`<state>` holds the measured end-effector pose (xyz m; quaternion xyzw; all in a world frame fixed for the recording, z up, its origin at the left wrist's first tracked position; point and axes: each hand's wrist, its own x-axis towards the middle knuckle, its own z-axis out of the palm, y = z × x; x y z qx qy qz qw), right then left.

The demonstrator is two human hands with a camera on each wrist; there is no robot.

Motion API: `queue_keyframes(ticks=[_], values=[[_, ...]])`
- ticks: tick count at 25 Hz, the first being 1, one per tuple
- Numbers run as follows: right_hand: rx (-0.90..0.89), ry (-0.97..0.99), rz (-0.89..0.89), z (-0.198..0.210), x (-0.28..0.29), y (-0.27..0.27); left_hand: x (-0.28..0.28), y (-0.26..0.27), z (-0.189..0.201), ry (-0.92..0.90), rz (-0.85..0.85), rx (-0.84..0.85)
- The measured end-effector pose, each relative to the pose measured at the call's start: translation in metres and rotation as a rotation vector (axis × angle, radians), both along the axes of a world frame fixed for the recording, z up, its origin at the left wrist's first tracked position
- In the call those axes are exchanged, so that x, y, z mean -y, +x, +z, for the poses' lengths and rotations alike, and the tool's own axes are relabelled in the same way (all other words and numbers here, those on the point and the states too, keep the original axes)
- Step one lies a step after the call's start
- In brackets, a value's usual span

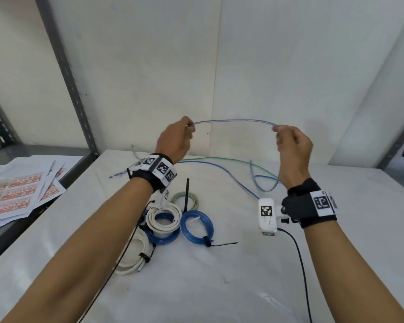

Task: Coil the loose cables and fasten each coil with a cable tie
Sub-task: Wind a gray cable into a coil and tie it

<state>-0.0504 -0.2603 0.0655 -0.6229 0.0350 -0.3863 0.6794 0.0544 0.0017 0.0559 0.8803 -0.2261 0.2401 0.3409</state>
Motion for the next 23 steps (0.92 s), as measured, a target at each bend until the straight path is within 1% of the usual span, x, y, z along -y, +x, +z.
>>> queue_keyframes(ticks=[2, 3, 4, 5, 6, 8, 9, 10, 11, 12, 14, 15, 16, 17, 18, 19, 21, 22, 23], values=[[-0.003, 0.232, -0.161, -0.002, 0.013, 0.002, -0.017, 0.008, 0.009, -0.036, 0.079, -0.014], [-0.023, 0.279, -0.232, -0.003, 0.018, 0.004, -0.021, 0.009, 0.012, -0.035, 0.098, -0.037], [-0.047, 0.271, -0.267, -0.006, 0.022, 0.007, -0.023, 0.006, 0.016, -0.076, 0.080, -0.080], [-0.077, 0.207, -0.271, -0.008, 0.022, 0.009, -0.022, 0.003, 0.019, -0.199, 0.021, -0.162], [-0.111, 0.100, -0.251, -0.012, 0.018, 0.011, -0.018, -0.001, 0.020, -0.426, -0.068, -0.299], [-0.213, -0.174, -0.201, -0.023, 0.002, 0.014, -0.005, -0.007, 0.025, -1.011, -0.279, -0.636], [-0.273, -0.318, -0.192, -0.028, -0.008, 0.014, 0.001, -0.010, 0.025, -1.233, -0.363, -0.740], [-0.322, -0.468, -0.190, -0.033, -0.019, 0.014, 0.007, -0.010, 0.025, -1.375, -0.397, -0.784], [-0.328, -0.607, -0.186, -0.038, -0.029, 0.012, 0.012, -0.010, 0.026, -1.472, -0.416, -0.794], [-0.285, -0.694, -0.185, -0.040, -0.038, 0.009, 0.016, -0.011, 0.028, -1.533, -0.422, -0.786], [-0.103, -0.724, -0.237, -0.039, -0.052, -0.002, 0.019, -0.012, 0.030, -1.640, -0.403, -0.763], [-0.014, -0.700, -0.278, -0.038, -0.057, -0.009, 0.018, -0.011, 0.030, -1.678, -0.381, -0.742], [0.031, -0.654, -0.290, -0.038, -0.059, -0.015, 0.017, -0.010, 0.031, -1.704, -0.356, -0.714], [0.016, -0.590, -0.252, -0.035, -0.059, -0.021, 0.014, -0.009, 0.031, -1.723, -0.321, -0.682], [-0.047, -0.516, -0.150, -0.031, -0.056, -0.025, 0.013, -0.008, 0.030, -1.738, -0.291, -0.653], [-0.151, -0.470, 0.000, -0.026, -0.053, -0.027, 0.012, -0.008, 0.031, -1.758, -0.270, -0.628], [-0.369, -0.450, 0.301, -0.022, -0.051, -0.029, 0.011, -0.011, 0.031, -1.784, -0.240, -0.584], [-0.386, -0.382, 0.395, -0.022, -0.051, -0.030, 0.013, -0.014, 0.031, -1.767, -0.235, -0.574], [-0.343, -0.246, 0.453, -0.022, -0.052, -0.030, 0.015, -0.018, 0.031, -1.727, -0.245, -0.571]])
